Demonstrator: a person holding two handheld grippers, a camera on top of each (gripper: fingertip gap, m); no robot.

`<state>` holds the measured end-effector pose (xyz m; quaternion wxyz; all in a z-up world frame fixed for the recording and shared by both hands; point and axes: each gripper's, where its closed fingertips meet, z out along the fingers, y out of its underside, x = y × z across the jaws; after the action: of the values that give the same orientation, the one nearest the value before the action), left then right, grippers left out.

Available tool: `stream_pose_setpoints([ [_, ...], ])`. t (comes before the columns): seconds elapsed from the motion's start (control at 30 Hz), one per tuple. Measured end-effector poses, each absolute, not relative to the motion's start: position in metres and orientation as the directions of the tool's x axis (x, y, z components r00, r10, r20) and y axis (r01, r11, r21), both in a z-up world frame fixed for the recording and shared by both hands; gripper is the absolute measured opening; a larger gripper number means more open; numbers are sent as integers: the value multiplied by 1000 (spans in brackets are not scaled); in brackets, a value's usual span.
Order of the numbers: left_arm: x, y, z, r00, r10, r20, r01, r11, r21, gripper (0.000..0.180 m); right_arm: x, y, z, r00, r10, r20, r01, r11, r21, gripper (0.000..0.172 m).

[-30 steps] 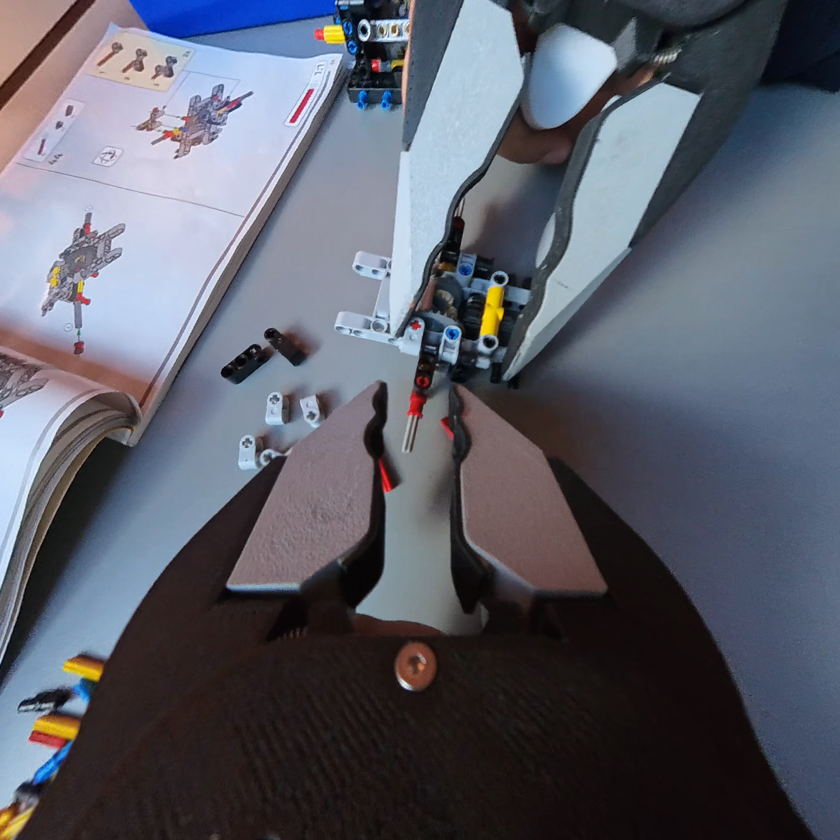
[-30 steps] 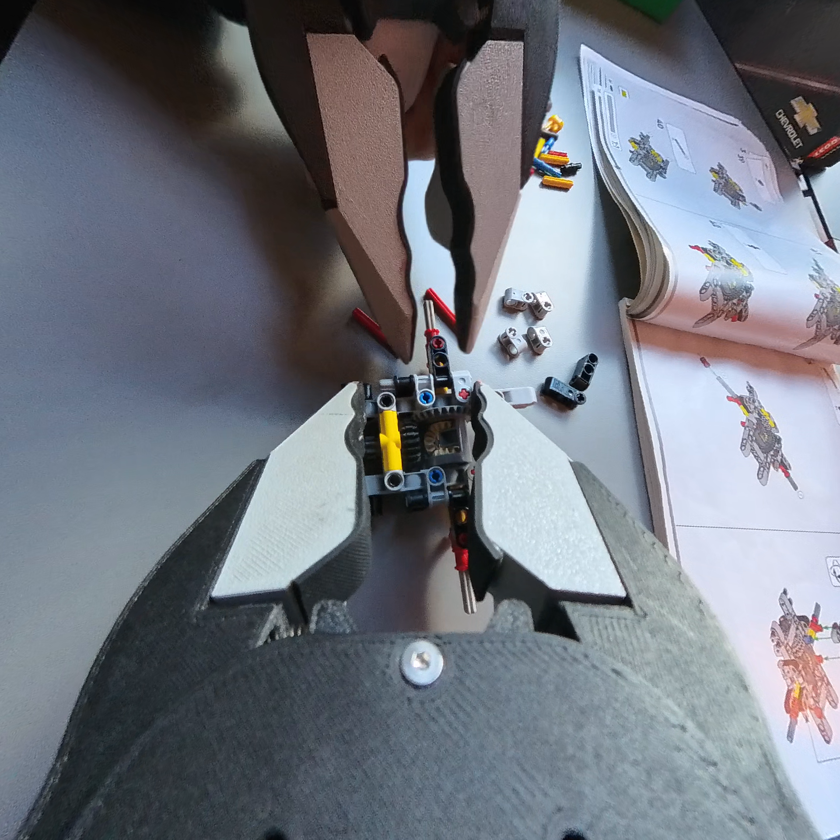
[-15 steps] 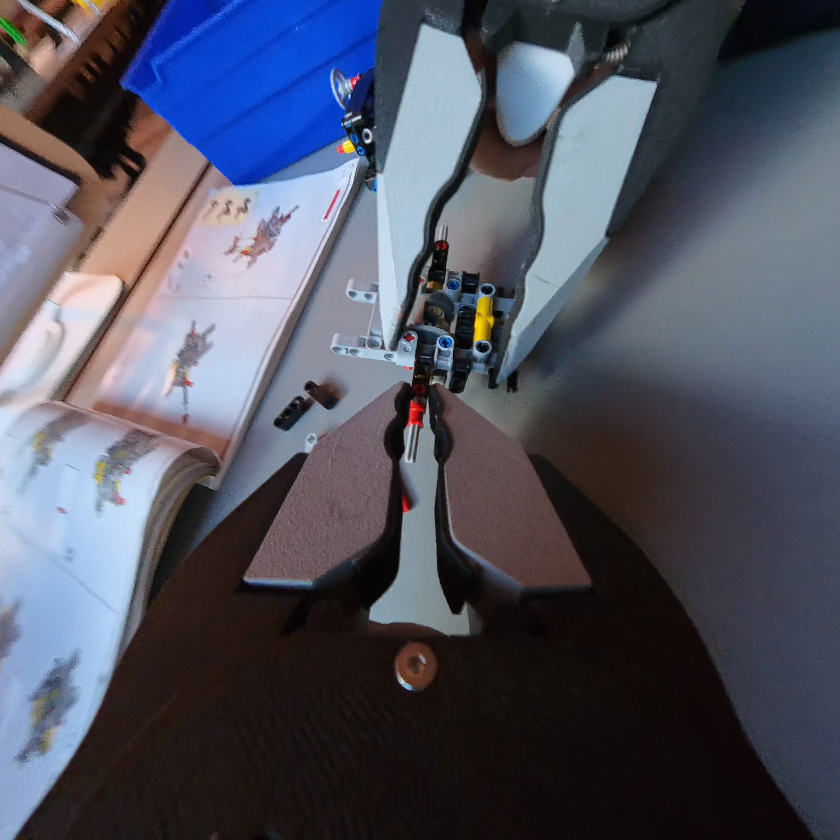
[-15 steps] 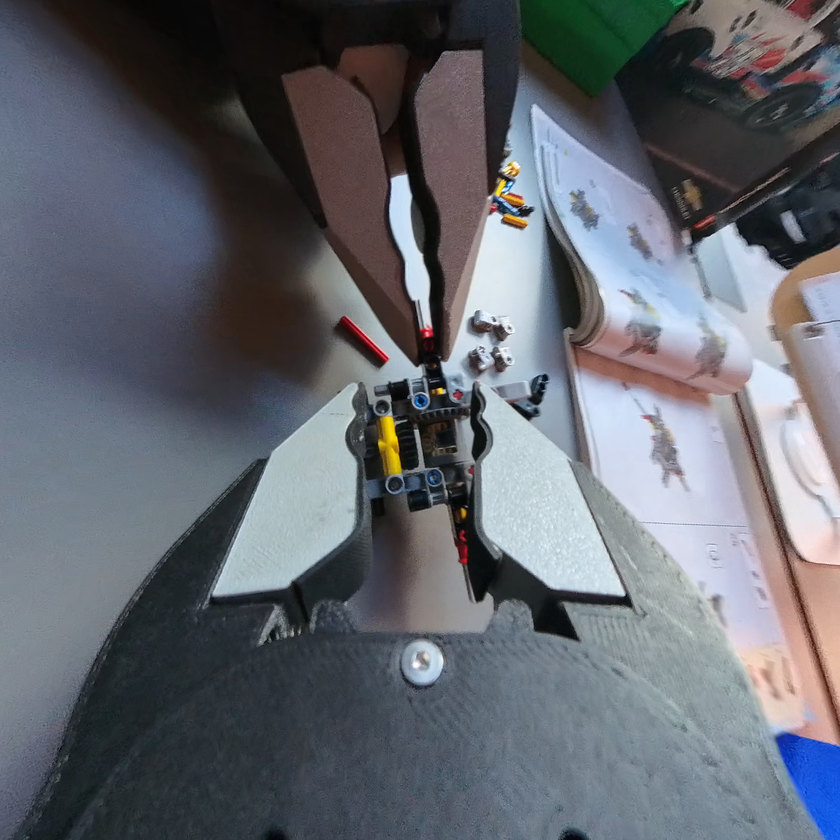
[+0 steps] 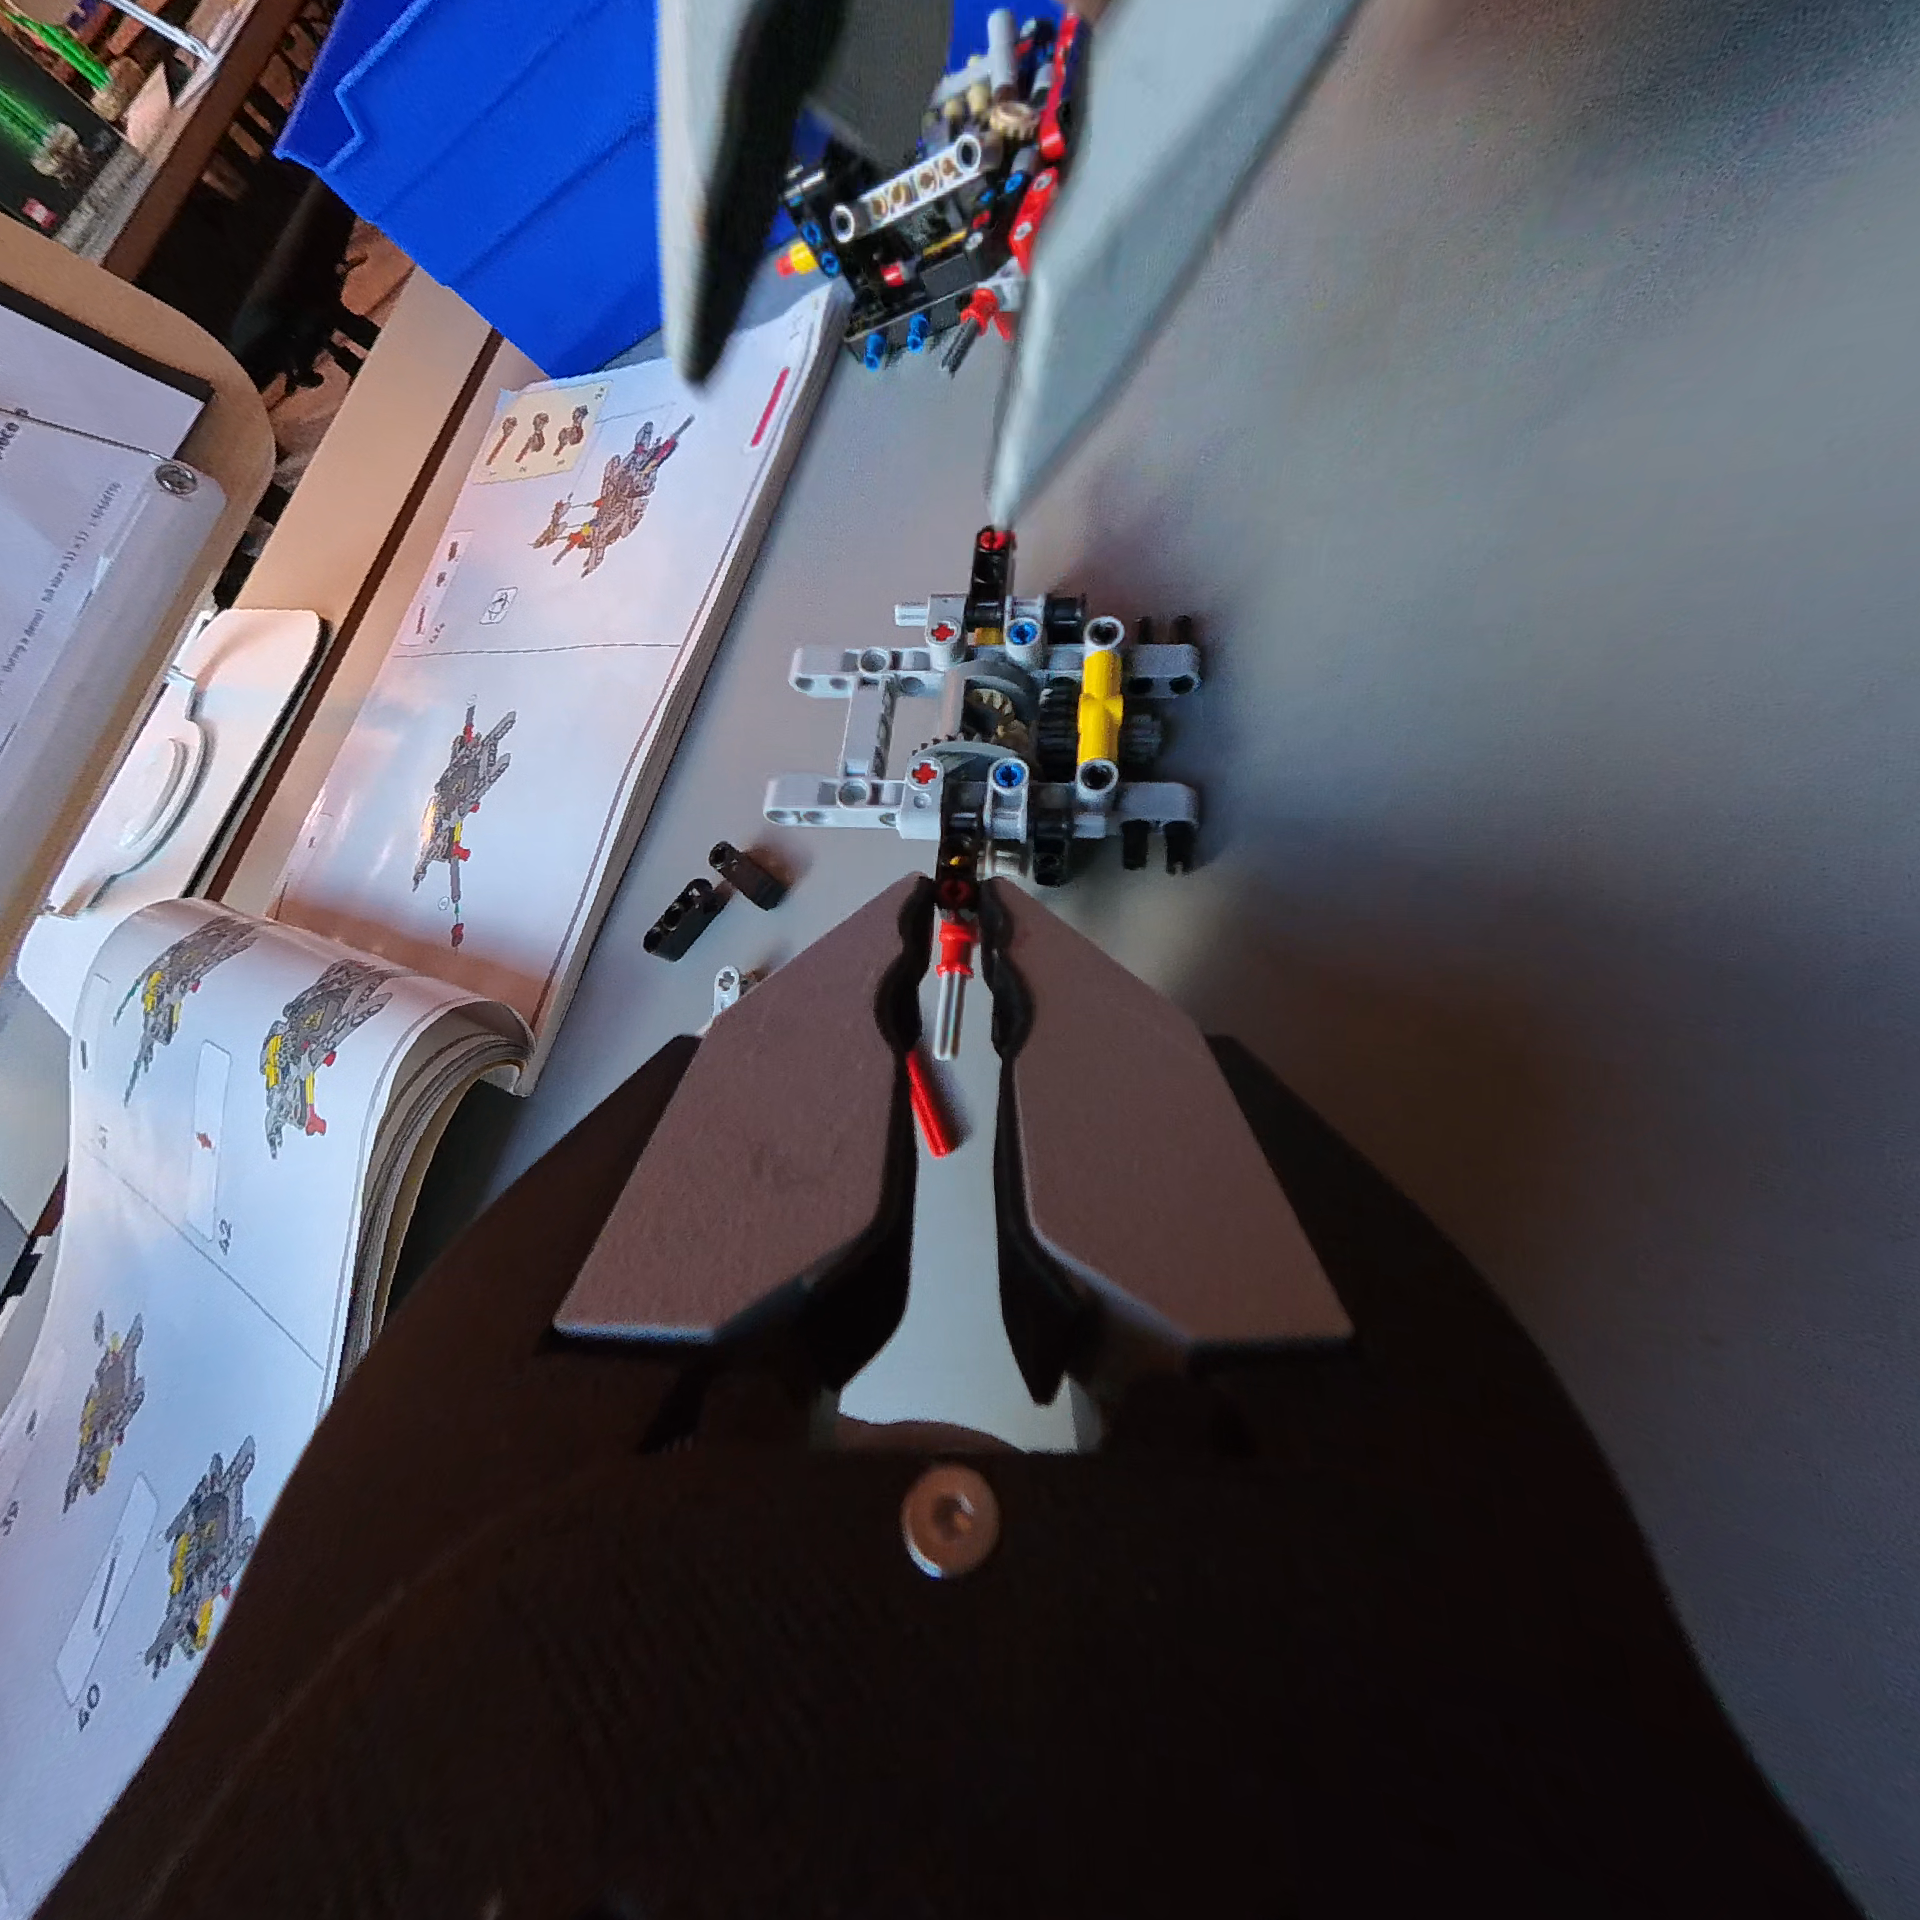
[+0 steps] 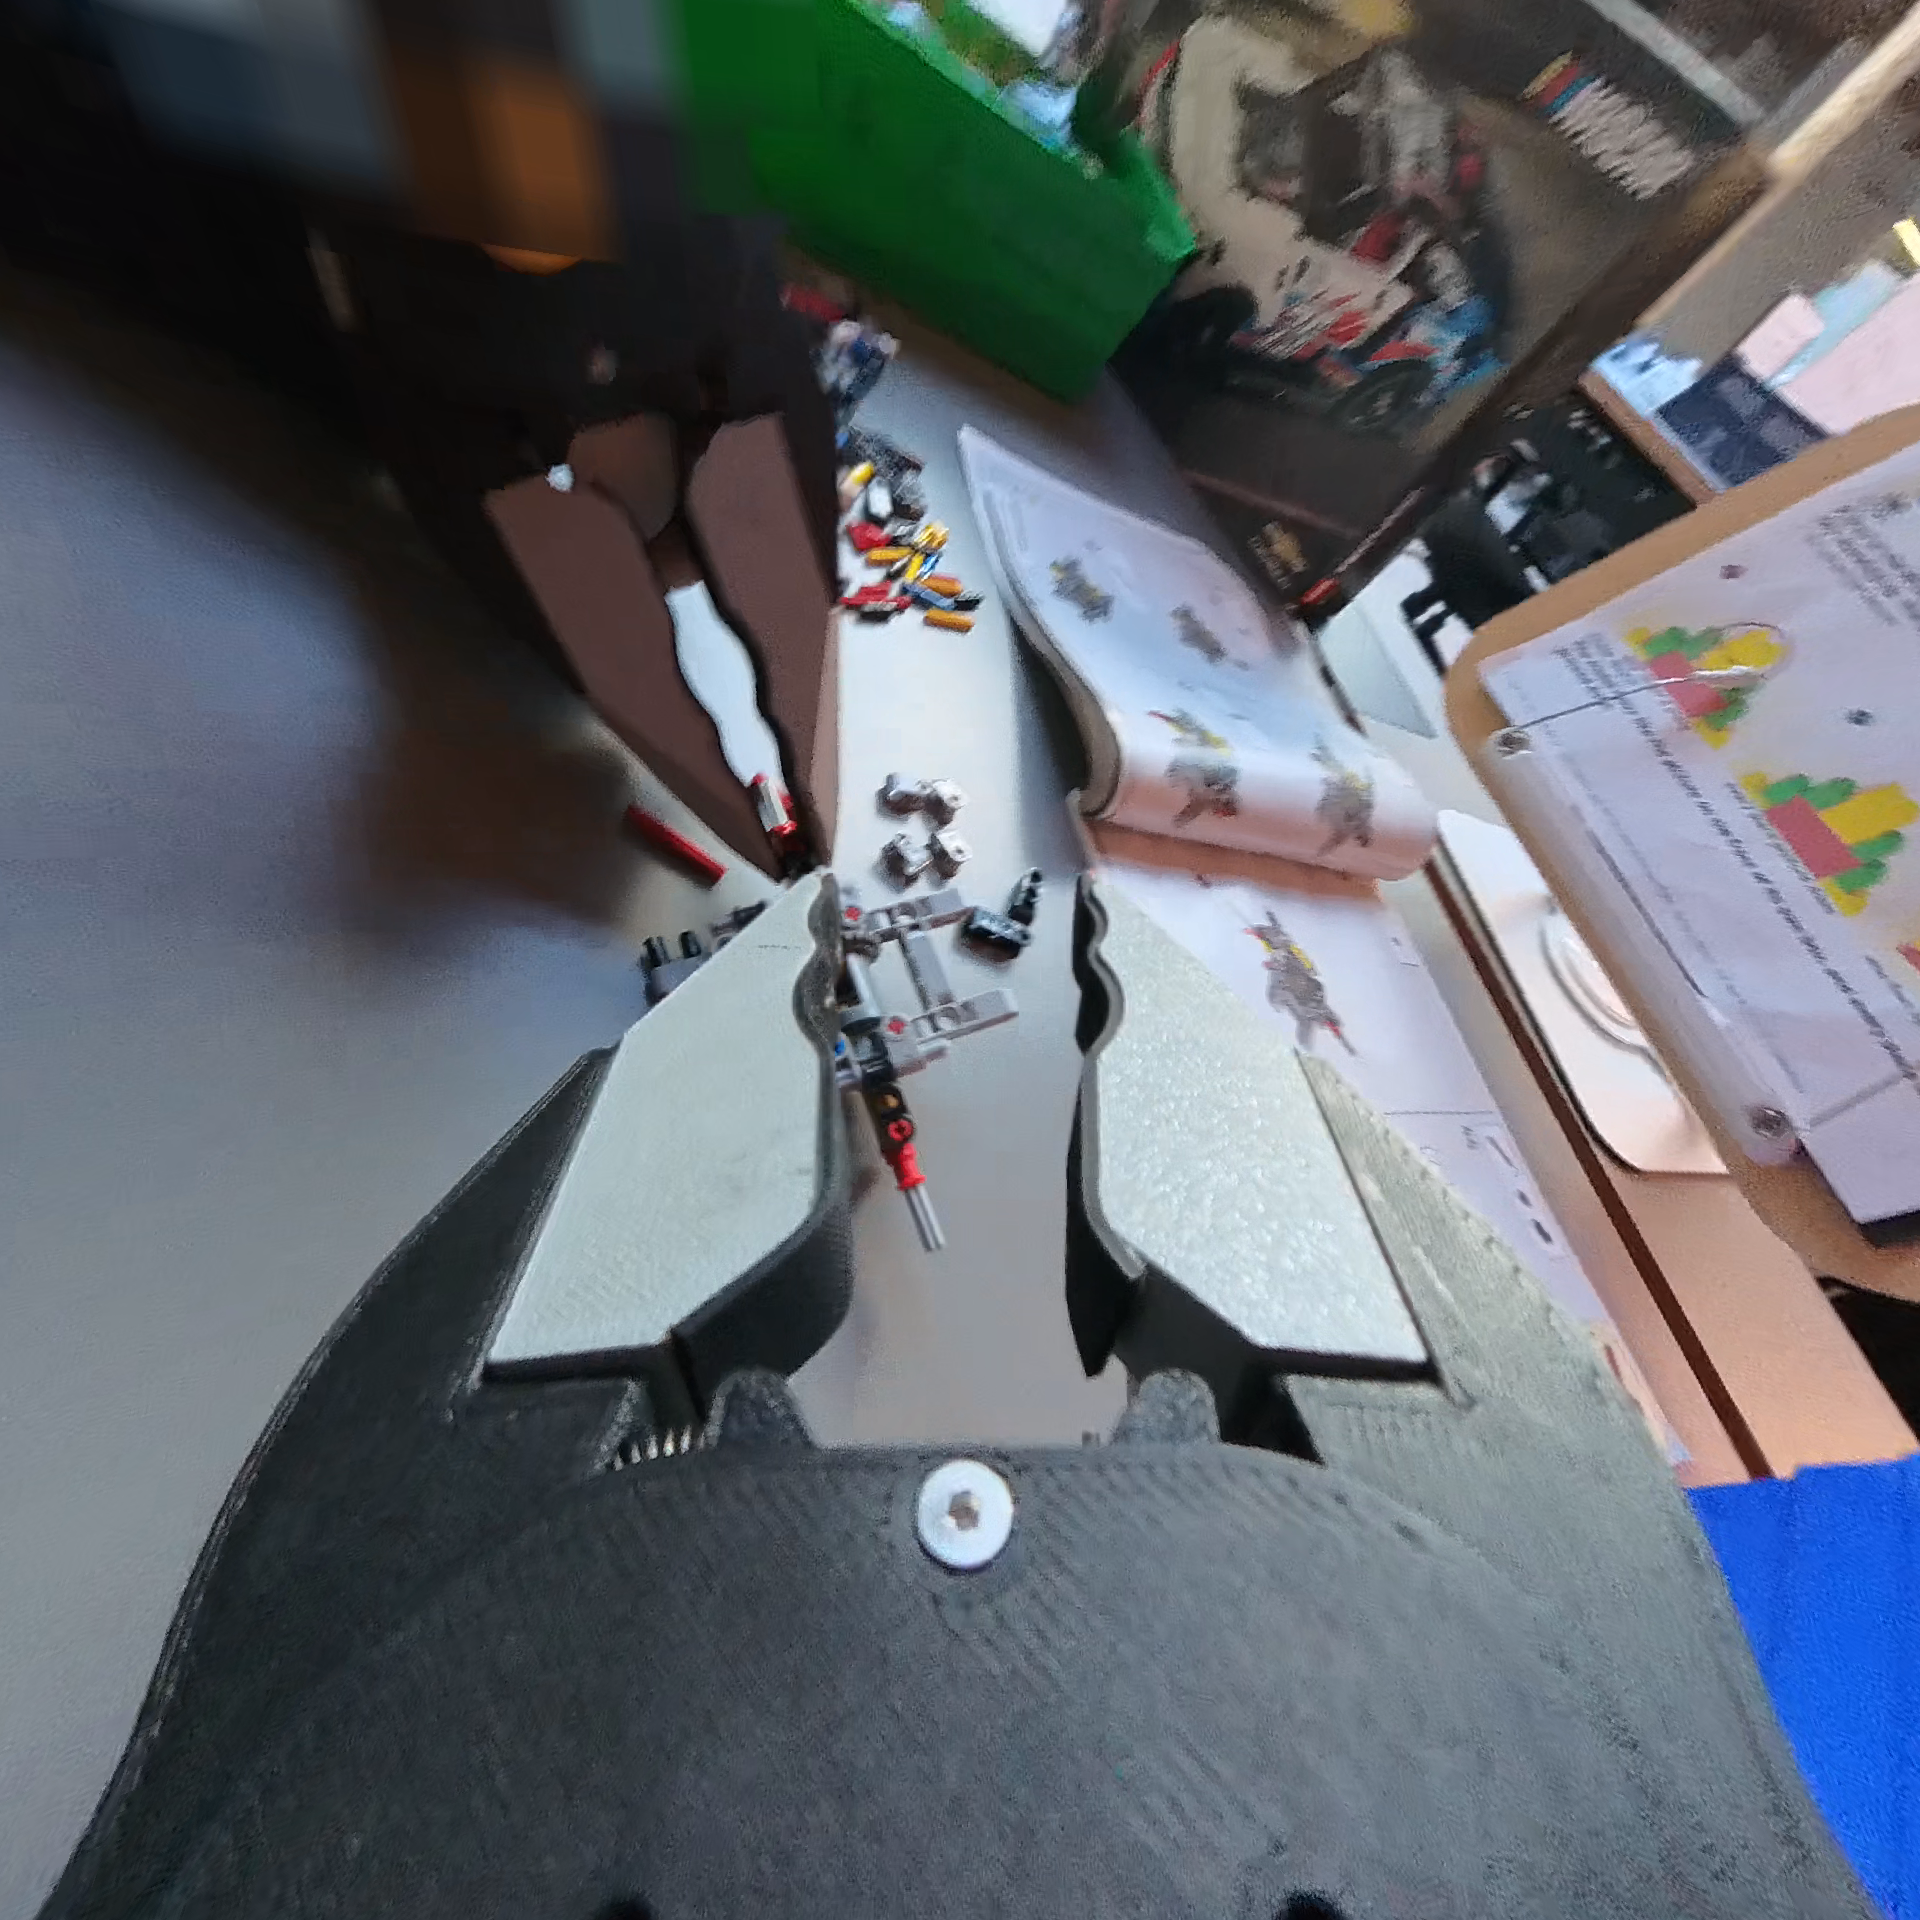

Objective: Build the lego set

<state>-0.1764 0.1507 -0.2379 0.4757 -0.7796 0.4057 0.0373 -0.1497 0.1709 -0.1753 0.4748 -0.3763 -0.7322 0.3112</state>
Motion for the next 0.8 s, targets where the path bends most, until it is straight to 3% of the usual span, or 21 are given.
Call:
stream_pose_setpoints([
  [0.2, -177, 152, -239, 659, -587, -471, -686, -211, -697, 6, -135, 185, -150, -205, 902, 380, 172, 415, -893, 41],
  [0.8, -180, 154, -239, 657, -569, -495, -697, -207, -686, 7, -142, 178, -181, -272, 889, 368, 268, 437, -858, 39],
])
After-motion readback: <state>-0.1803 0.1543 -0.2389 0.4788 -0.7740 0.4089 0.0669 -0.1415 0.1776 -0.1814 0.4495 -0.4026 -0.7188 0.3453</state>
